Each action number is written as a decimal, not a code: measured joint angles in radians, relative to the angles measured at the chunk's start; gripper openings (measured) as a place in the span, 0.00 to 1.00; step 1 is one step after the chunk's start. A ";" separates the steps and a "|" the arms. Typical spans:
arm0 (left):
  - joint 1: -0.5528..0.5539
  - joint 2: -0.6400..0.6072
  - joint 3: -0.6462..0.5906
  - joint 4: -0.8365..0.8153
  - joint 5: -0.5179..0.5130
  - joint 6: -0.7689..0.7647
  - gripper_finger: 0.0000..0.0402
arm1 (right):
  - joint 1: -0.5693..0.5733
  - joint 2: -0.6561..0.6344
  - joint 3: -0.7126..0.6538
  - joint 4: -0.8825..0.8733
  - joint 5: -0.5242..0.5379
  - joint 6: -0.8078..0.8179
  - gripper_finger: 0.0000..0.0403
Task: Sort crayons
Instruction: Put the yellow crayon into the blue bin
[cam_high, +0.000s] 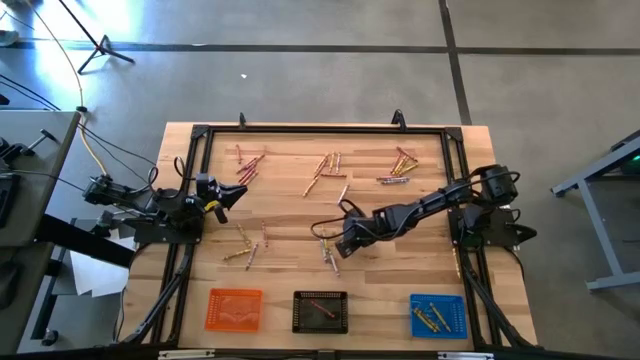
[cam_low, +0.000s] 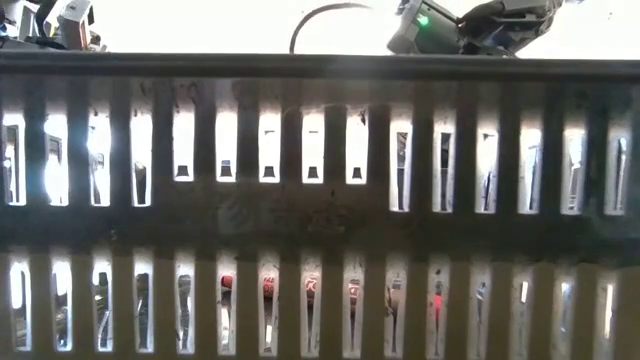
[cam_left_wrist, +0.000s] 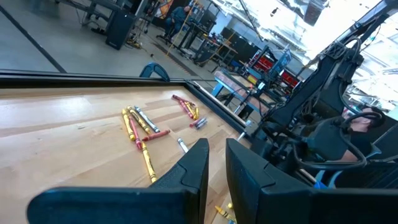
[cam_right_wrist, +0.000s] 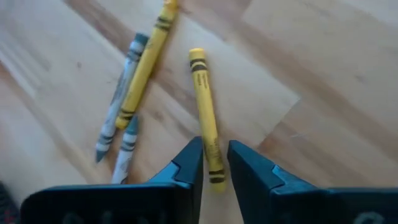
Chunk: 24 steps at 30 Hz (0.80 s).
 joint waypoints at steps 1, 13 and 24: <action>0.000 0.000 0.000 0.000 0.000 0.000 0.11 | 0.000 0.000 0.000 -0.009 0.004 -0.011 0.13; 0.000 0.000 0.000 0.000 0.000 0.000 0.11 | -0.002 0.000 -0.002 -0.028 0.008 -0.105 0.03; 0.000 0.000 0.000 0.000 0.000 0.000 0.11 | -0.002 -0.103 -0.011 -0.052 -0.105 -0.121 0.03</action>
